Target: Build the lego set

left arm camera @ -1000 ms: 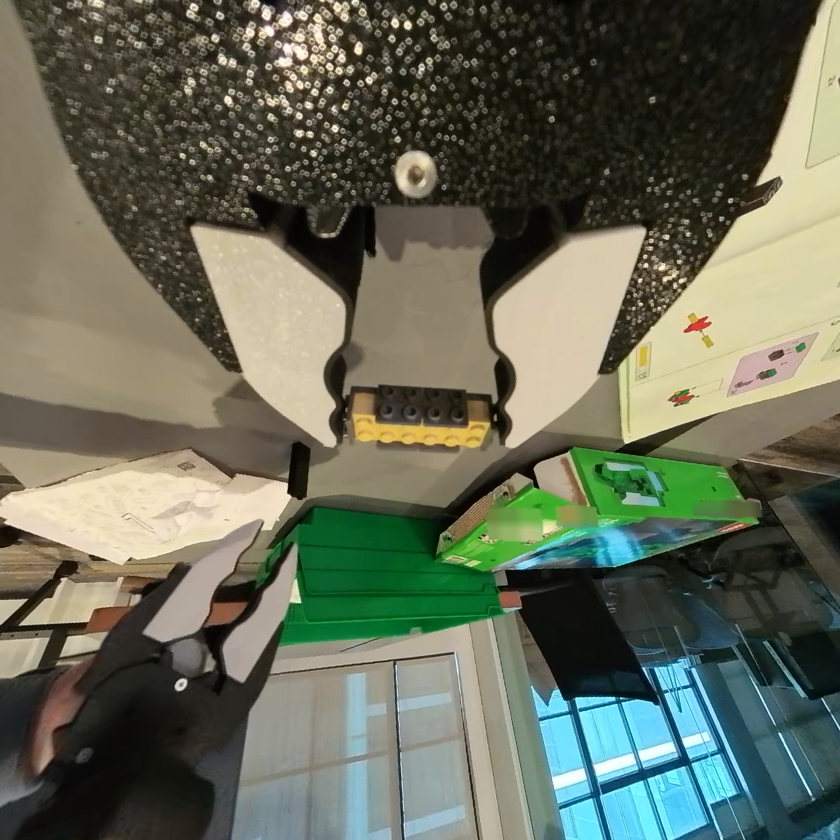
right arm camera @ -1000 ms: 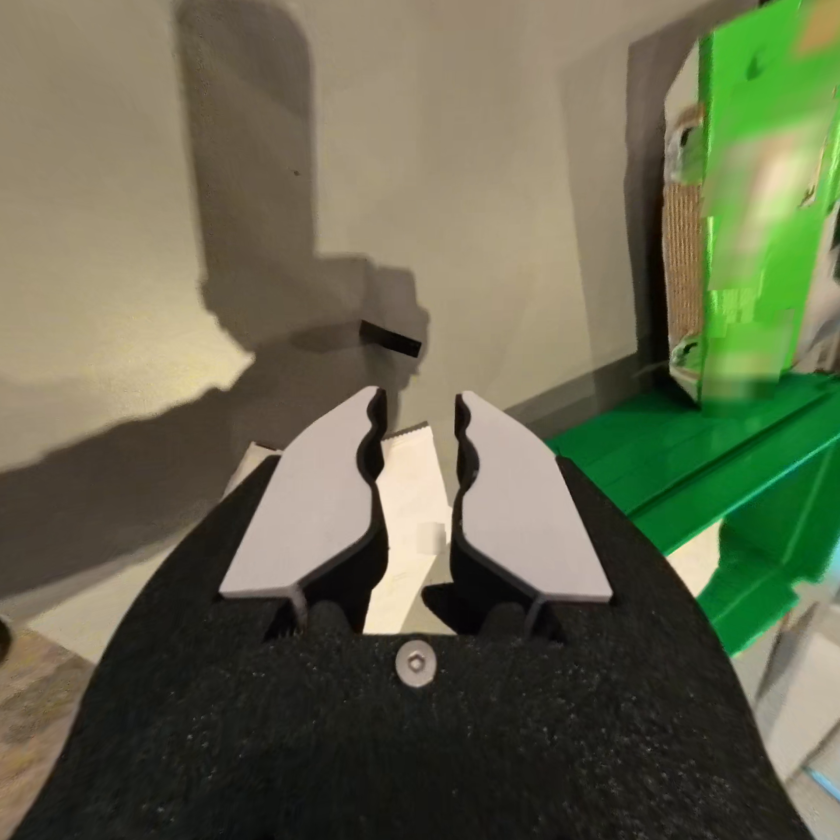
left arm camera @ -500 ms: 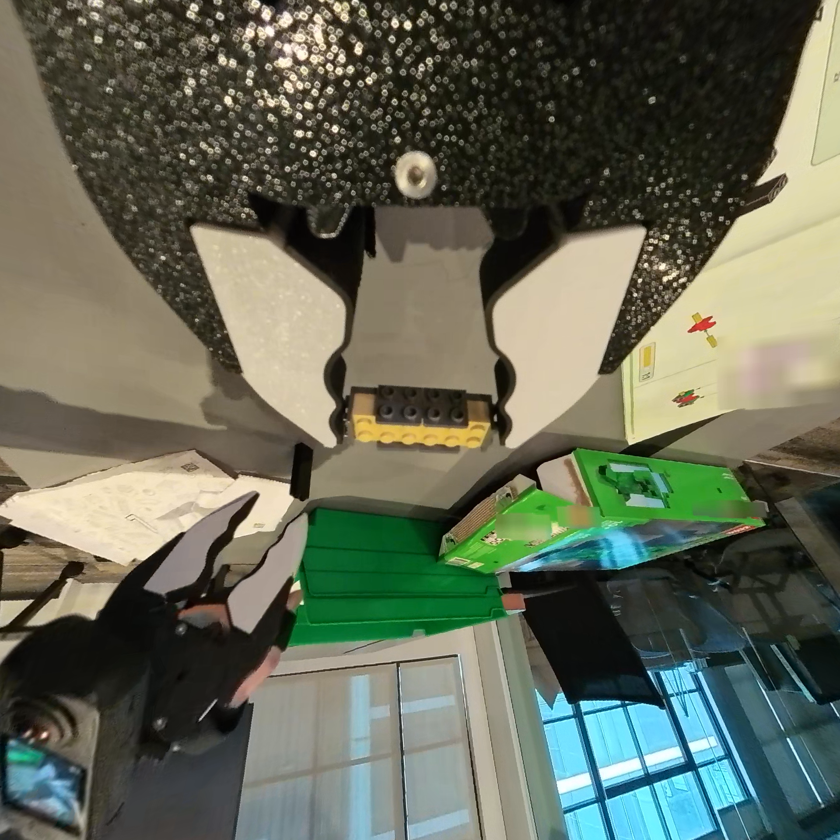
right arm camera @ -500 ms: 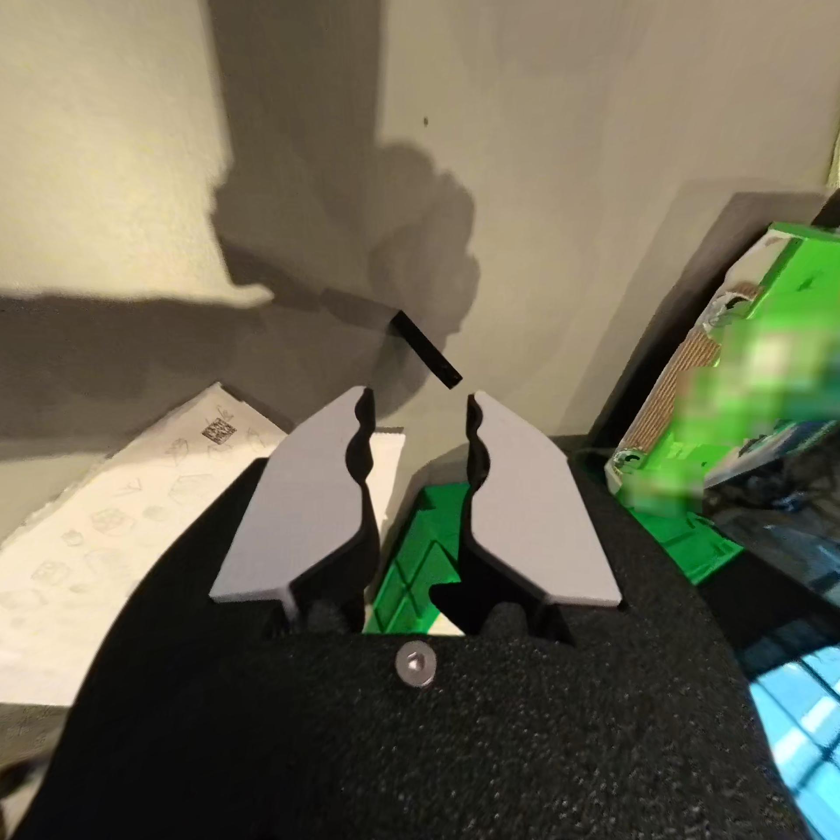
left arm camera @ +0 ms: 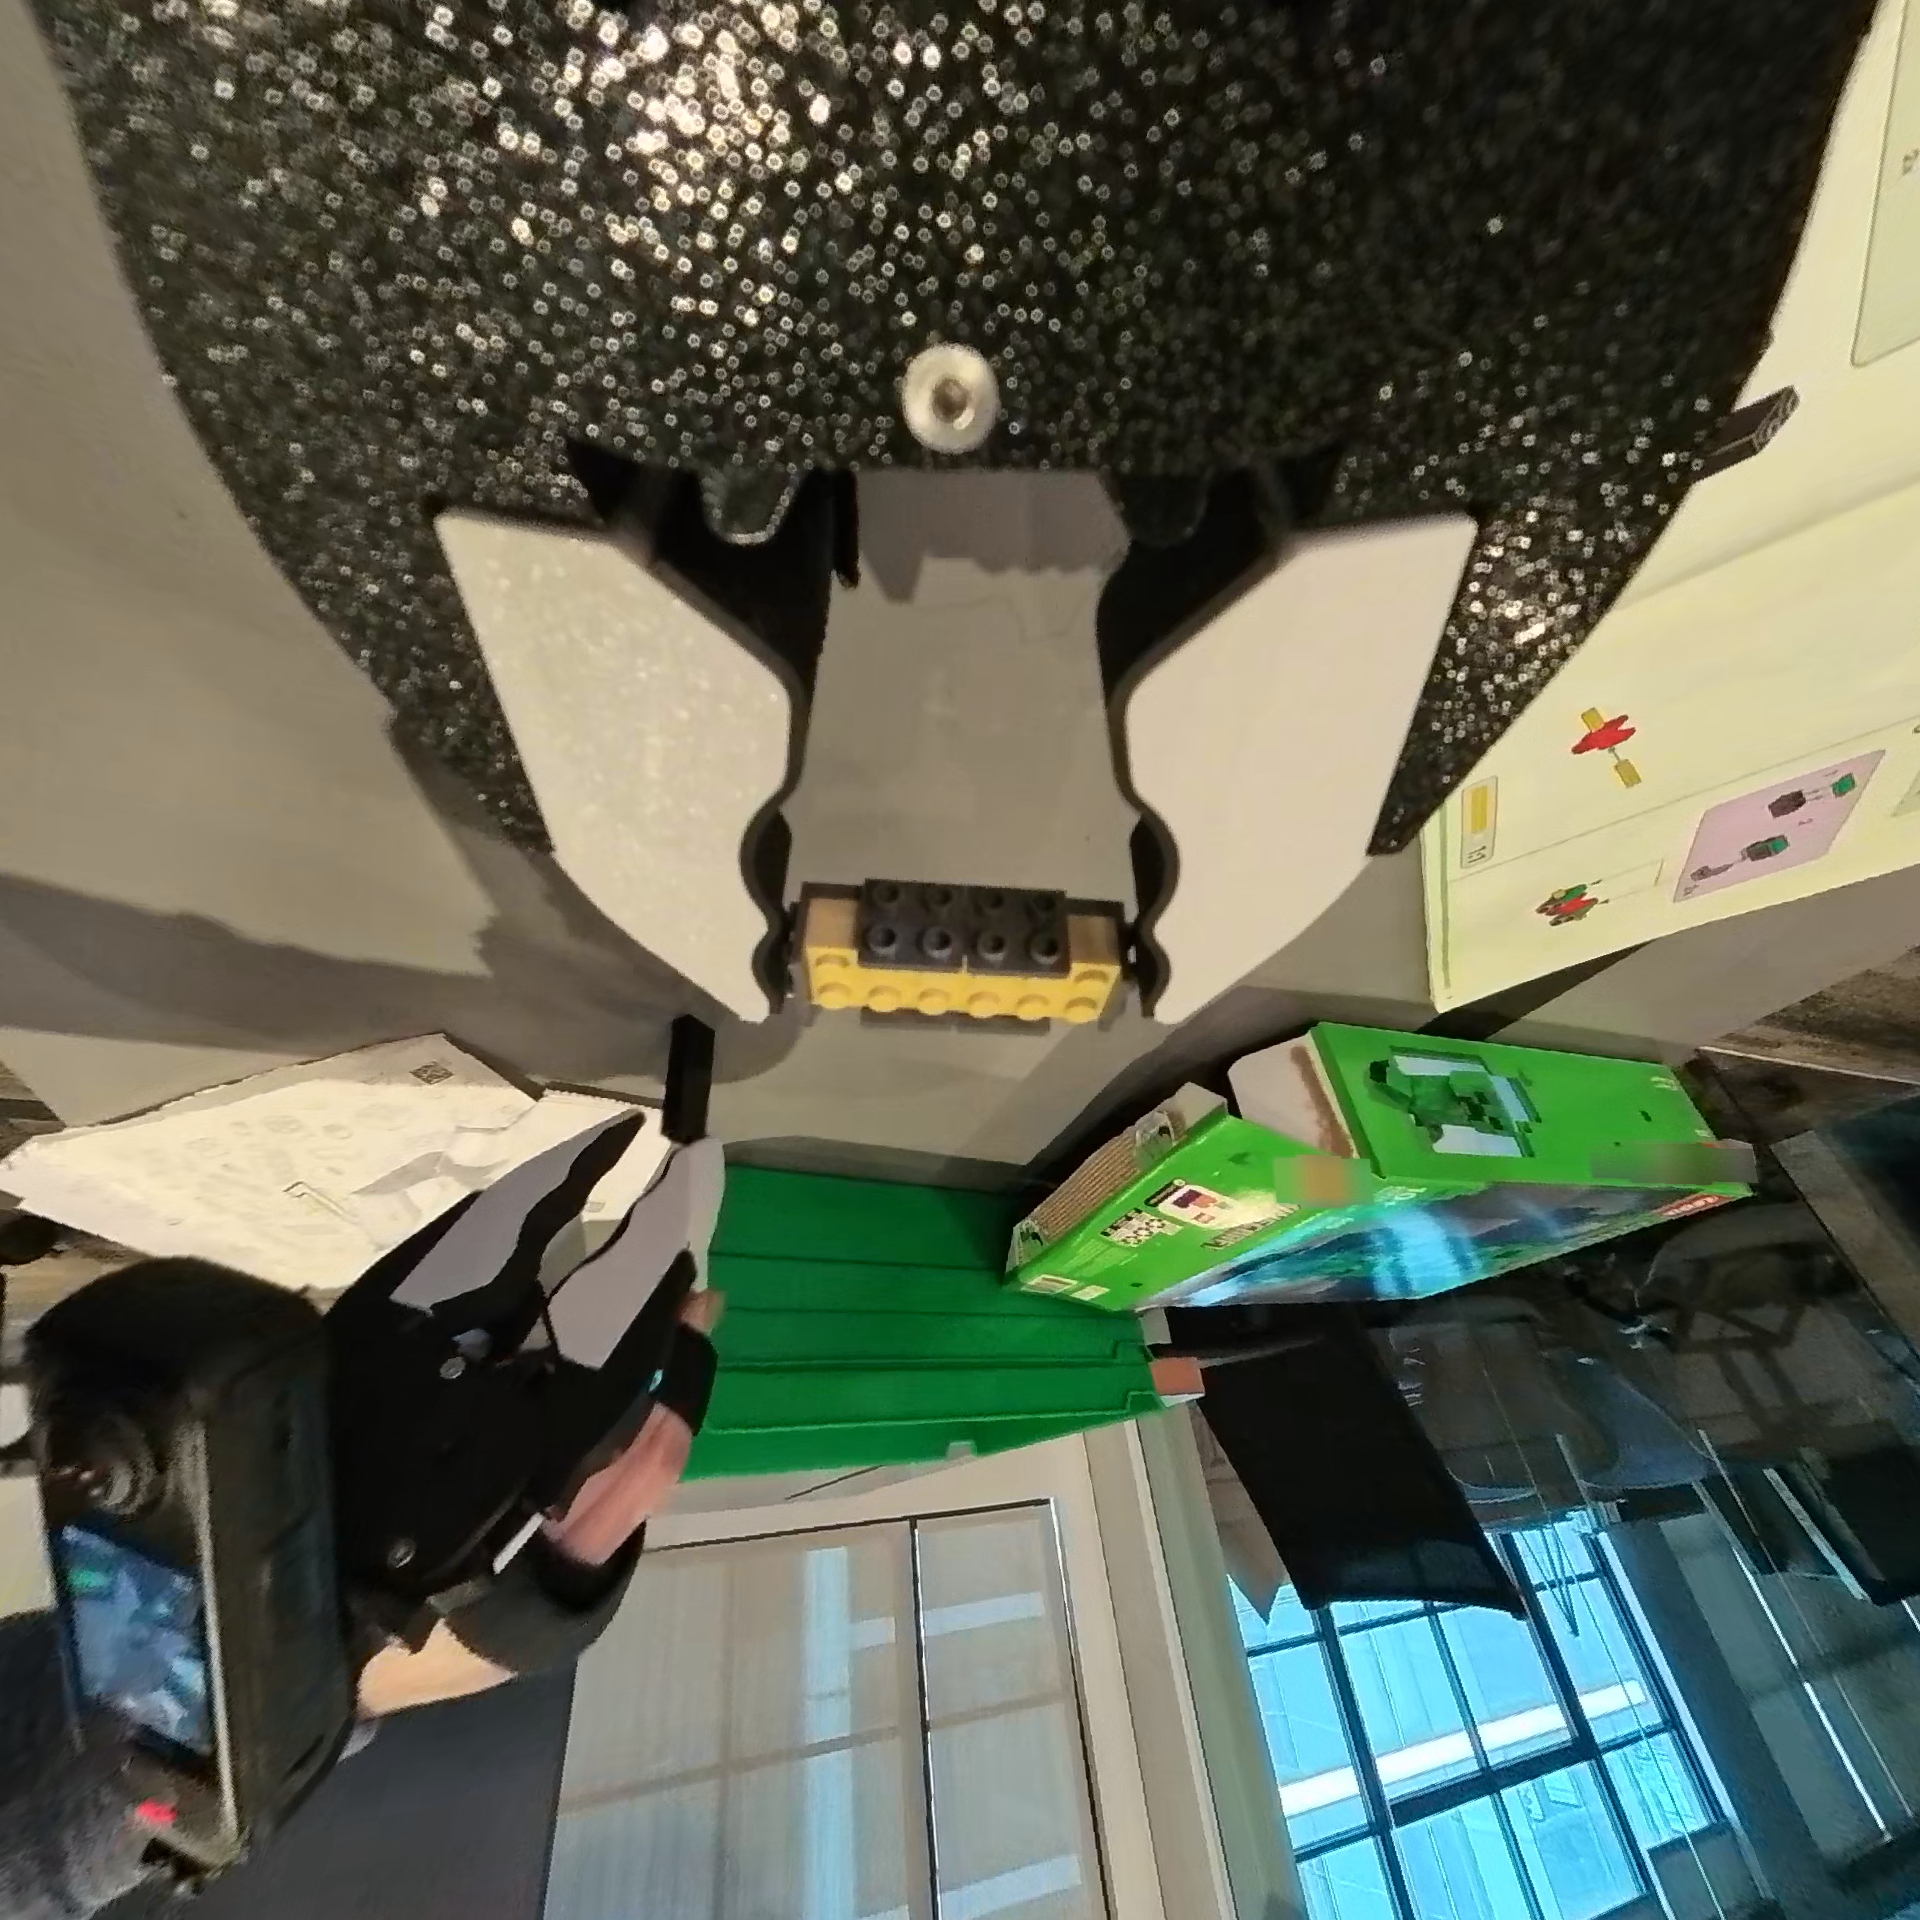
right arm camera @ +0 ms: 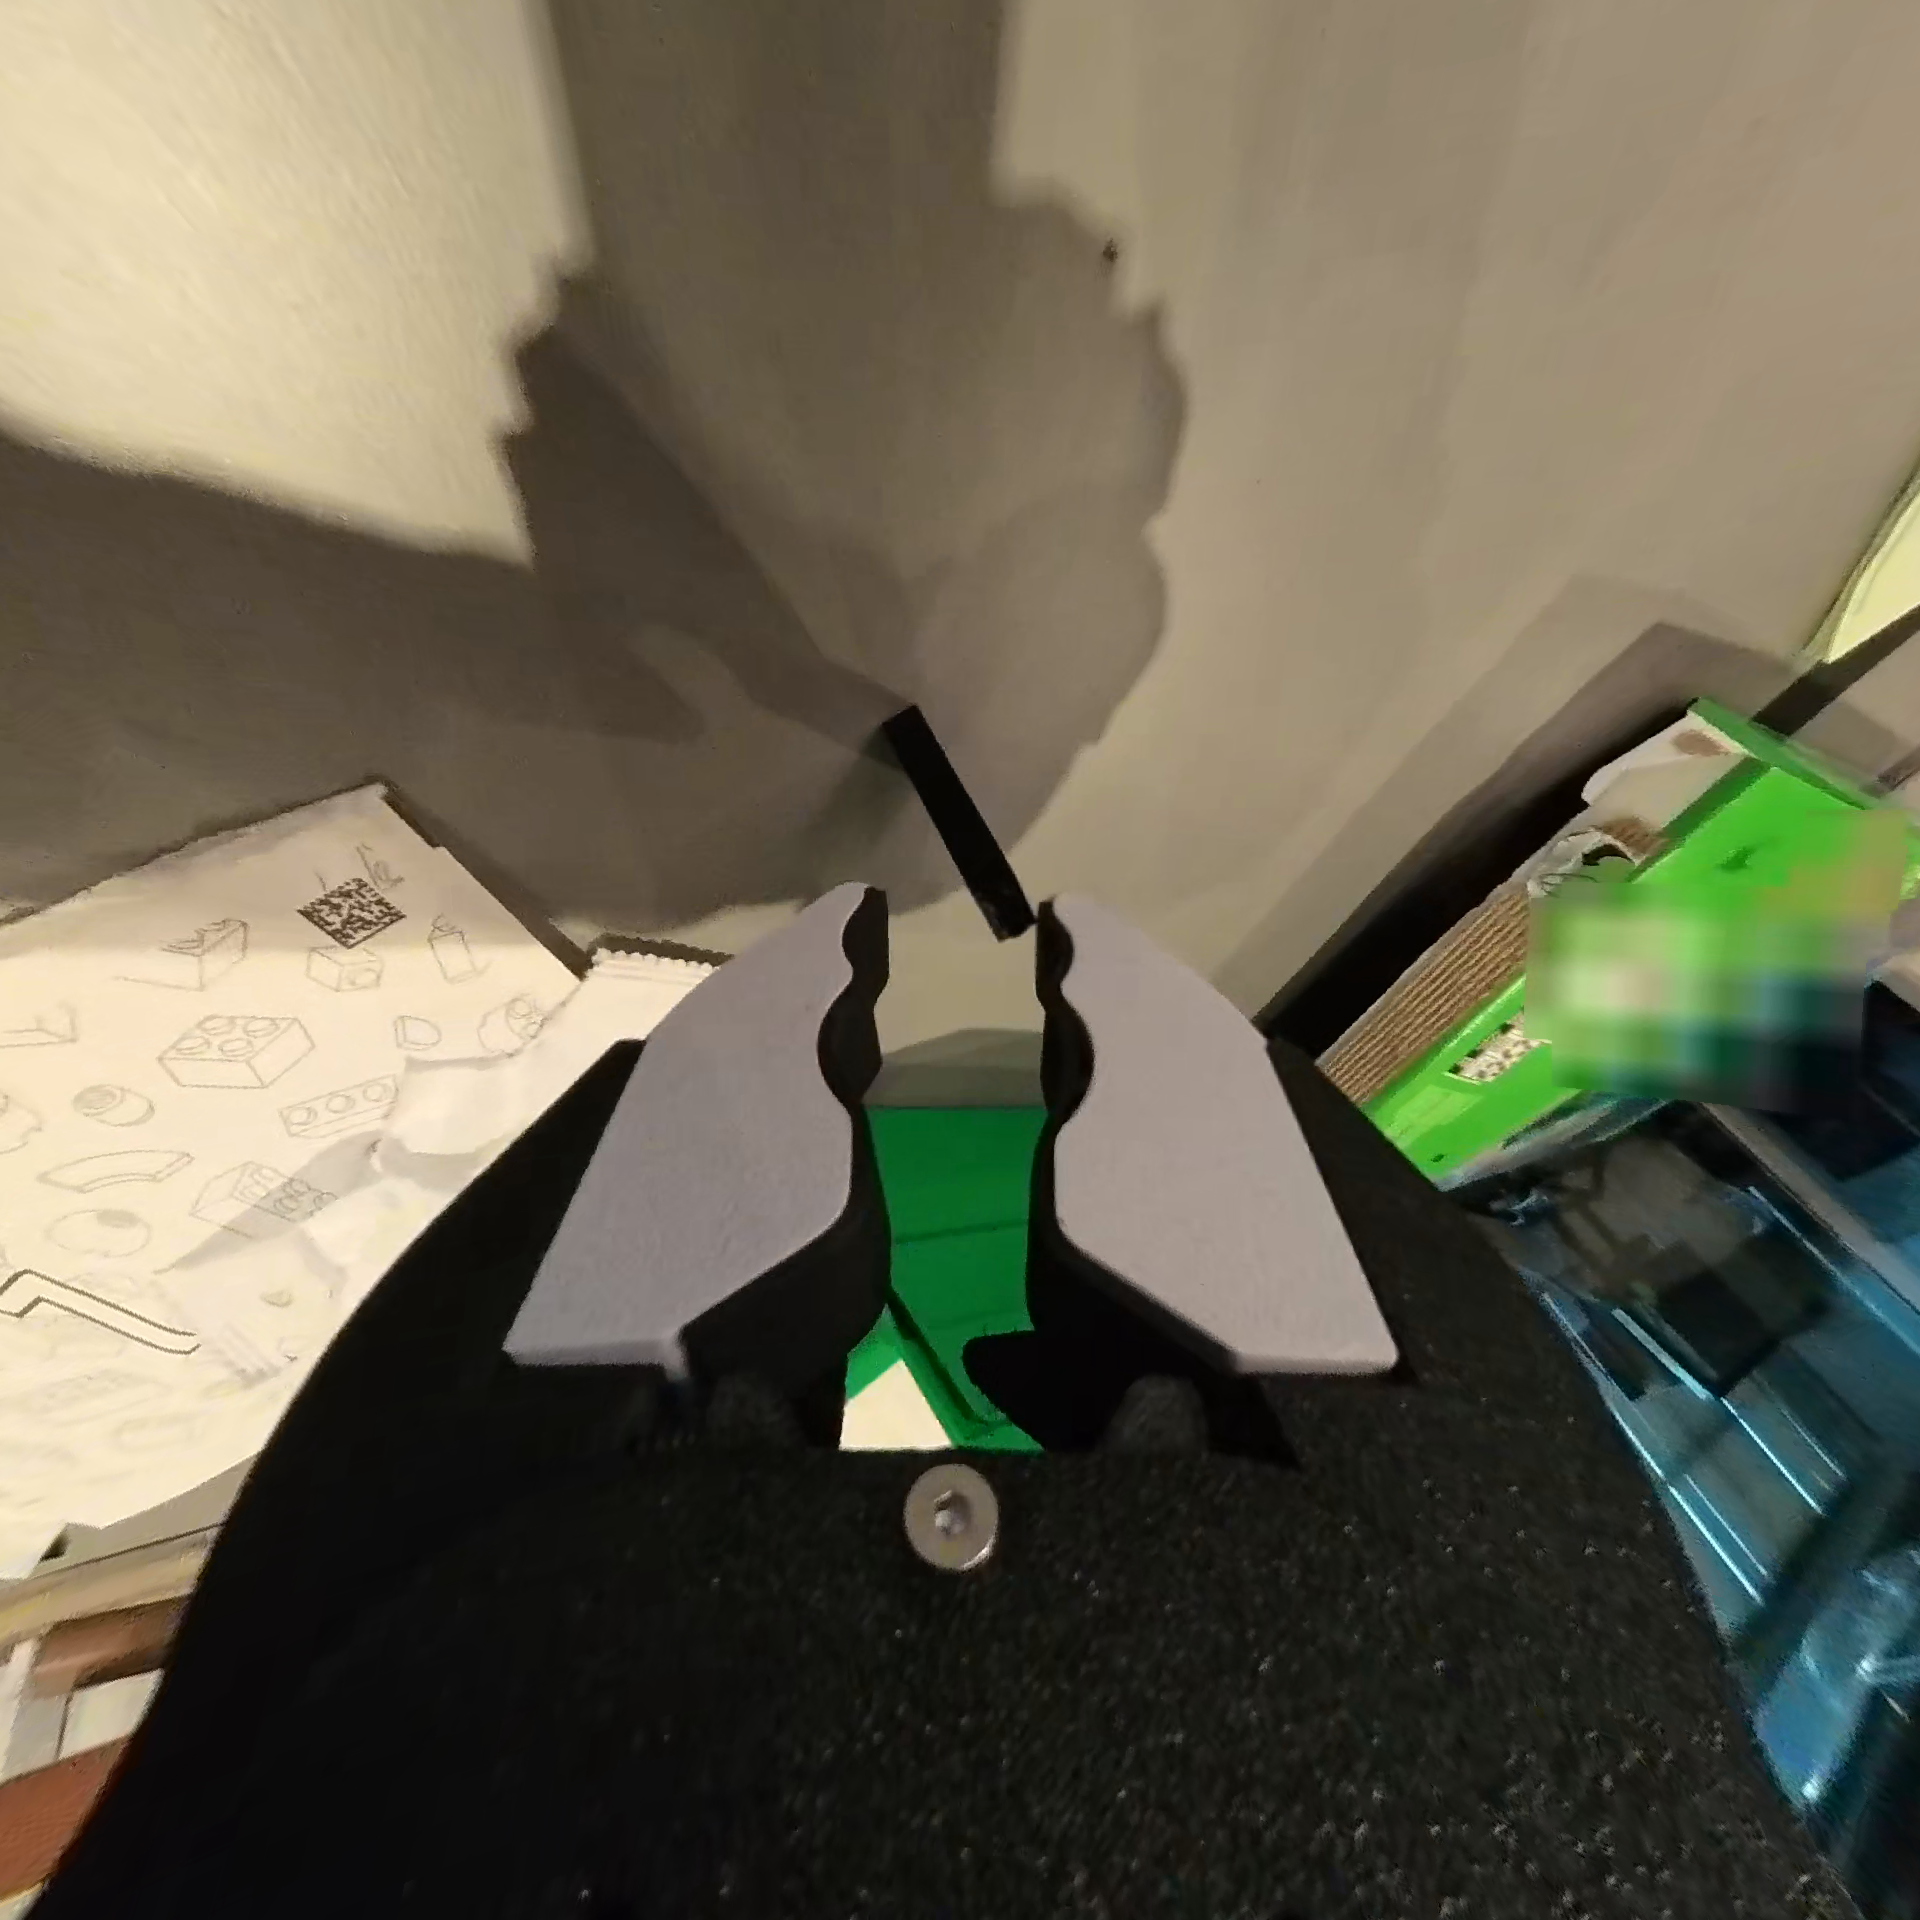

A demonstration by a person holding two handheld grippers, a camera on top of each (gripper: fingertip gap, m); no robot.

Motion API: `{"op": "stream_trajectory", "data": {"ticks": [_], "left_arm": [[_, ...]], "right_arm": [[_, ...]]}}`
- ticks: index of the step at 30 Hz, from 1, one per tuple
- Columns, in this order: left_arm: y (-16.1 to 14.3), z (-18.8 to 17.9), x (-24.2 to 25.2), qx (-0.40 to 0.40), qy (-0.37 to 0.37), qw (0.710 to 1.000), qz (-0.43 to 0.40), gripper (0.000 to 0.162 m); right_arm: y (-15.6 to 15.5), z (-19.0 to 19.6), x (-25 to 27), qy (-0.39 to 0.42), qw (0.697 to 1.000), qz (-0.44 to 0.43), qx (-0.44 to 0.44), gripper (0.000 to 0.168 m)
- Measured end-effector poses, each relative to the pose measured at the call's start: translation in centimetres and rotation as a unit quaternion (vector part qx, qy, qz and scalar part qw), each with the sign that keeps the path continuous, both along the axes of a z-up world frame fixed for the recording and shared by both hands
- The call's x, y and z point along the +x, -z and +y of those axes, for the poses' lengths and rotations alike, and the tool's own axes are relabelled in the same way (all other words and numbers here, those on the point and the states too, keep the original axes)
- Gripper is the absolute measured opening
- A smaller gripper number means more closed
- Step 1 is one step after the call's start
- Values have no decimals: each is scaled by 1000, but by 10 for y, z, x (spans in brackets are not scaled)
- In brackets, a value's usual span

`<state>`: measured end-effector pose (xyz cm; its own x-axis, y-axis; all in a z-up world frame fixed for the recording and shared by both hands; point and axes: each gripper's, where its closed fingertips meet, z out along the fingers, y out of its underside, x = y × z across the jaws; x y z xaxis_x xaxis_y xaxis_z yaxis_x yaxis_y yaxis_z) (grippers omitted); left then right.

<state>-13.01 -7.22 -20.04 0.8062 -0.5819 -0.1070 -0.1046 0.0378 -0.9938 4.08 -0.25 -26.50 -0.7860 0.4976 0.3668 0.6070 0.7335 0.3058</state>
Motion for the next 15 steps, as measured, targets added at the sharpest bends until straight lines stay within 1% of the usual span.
{"op": "stream_trajectory", "data": {"ticks": [4,8,15], "left_arm": [[0,0,0,0,1,1000,0,64],[0,0,1,1,2,1000,1,64],[-1,0,0,1,1,1000,-4,64]], "right_arm": [[0,1,-3,-7,1000,1,6,23],[-2,3,-7,-17,1000,-1,20,11],[-5,4,-9,0,1000,5,26,10]]}}
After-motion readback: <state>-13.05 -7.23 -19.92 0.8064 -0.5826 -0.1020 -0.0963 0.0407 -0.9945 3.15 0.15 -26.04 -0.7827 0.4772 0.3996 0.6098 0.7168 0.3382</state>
